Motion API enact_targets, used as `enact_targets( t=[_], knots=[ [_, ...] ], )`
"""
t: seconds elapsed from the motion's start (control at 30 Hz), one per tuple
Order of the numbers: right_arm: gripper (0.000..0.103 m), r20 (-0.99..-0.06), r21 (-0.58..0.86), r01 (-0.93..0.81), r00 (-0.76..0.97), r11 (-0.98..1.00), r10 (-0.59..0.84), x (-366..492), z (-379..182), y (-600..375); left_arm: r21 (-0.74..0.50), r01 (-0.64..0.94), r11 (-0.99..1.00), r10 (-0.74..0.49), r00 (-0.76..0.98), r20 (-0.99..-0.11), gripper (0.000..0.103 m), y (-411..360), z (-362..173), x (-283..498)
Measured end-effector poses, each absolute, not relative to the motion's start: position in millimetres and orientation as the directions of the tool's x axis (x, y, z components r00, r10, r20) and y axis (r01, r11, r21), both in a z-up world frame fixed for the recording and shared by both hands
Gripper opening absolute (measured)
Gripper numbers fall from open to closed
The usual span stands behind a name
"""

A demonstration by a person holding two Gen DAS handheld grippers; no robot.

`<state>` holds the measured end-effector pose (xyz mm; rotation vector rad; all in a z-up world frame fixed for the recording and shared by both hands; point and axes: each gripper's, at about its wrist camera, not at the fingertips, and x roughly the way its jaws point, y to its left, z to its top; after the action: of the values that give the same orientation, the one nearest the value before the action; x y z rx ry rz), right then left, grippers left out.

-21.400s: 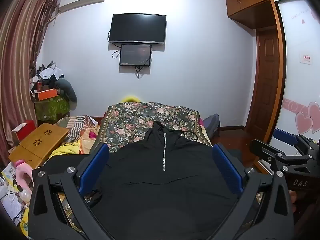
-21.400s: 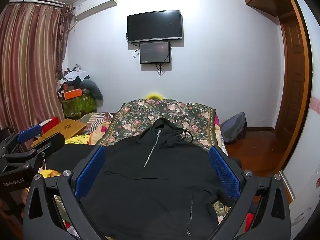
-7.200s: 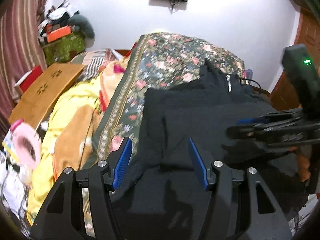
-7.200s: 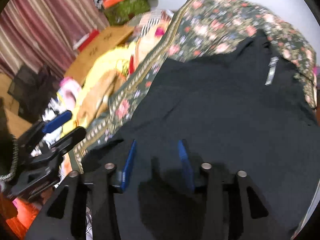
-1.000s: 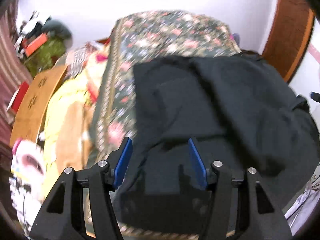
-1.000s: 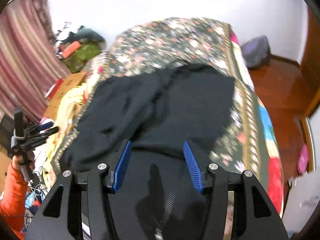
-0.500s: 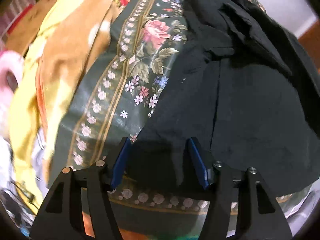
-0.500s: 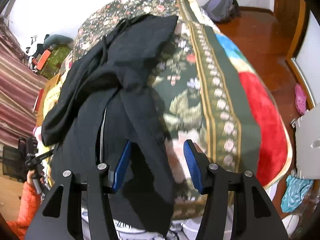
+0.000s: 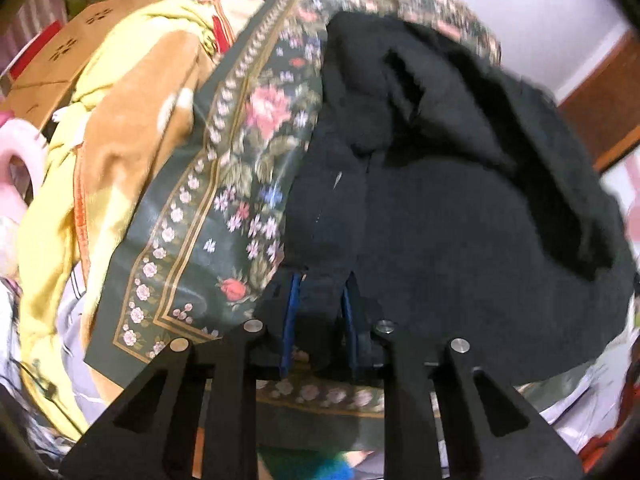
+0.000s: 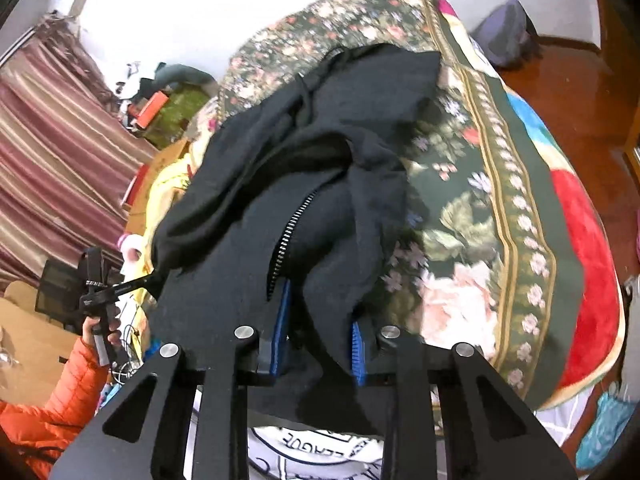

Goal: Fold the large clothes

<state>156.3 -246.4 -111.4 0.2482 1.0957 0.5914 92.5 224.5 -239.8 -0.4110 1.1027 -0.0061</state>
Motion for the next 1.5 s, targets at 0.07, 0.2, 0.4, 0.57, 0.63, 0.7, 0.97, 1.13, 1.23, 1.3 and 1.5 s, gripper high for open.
enact_targets(
  t=[0.07,0.2,0.4,0.57,0.63,0.7,0.97,1.13,1.23,1.3,1.5],
  knots=[
    [0.026,-0.772,0.480,-0.307,0.297,0.822,0.562,160.8,-122.4,-241.4,-0.345,-0.233,0.909,-0.209,0.463,-0.862,0.020,231.2,-244.0,92.2],
    [0.026,-0.740,0.582,-0.230,0.249,0.780,0.625,159.6,-144.8,-255.6,-0.411,-0.303,0.860,-0.279,0.396,-0.875,0.021,242.5,-281.5,91.2],
    [0.022,-0.716,0.614,-0.224,0.246,0.757,0.654,163.5,-140.7,-258.0,-0.347,-0.274,0.897,-0.241,0.356,-0.903,0.037,225.1,-290.7,96.3],
    [0.009,-0.729,0.561,-0.303,0.260,0.771,0.633,169.5,-113.2,-239.8,-0.243,-0.163,0.956,-0.169,0.369,-0.914,0.015,201.3,-254.3,102.7],
    [0.009,-0.719,0.576,-0.308,0.251,0.758,0.648,178.5,-104.3,-236.2,-0.241,-0.131,0.962,-0.170,0.404,-0.899,0.014,196.5,-230.2,105.5],
    [0.008,-0.695,0.605,-0.310,0.245,0.734,0.676,190.3,-96.3,-233.9,-0.282,-0.099,0.954,-0.210,0.451,-0.868,0.011,195.7,-205.2,108.5],
    [0.006,-0.614,0.623,-0.392,0.291,0.676,0.734,246.8,-56.9,-213.3,-0.468,-0.069,0.881,-0.339,0.598,-0.727,0.008,208.5,-110.6,177.2],
    [0.006,-0.590,0.612,-0.396,0.347,0.684,0.729,293.0,-43.4,-217.7,-0.468,-0.026,0.884,-0.331,0.671,-0.663,0.008,208.5,-57.5,220.8],
    [0.006,-0.586,0.605,-0.356,0.407,0.712,0.701,333.0,-47.9,-224.2,-0.415,-0.031,0.909,-0.271,0.714,-0.646,0.008,213.7,-46.0,250.7],
    [0.006,-0.594,0.599,-0.326,0.432,0.731,0.679,358.5,-55.4,-227.8,-0.373,-0.062,0.926,-0.213,0.729,-0.650,0.007,219.1,-50.2,280.5],
    [0.006,-0.649,0.613,-0.219,0.407,0.759,0.642,421.4,-109.6,-240.8,-0.149,-0.138,0.979,-0.013,0.690,-0.723,0.008,217.7,-106.8,349.9]
  ],
)
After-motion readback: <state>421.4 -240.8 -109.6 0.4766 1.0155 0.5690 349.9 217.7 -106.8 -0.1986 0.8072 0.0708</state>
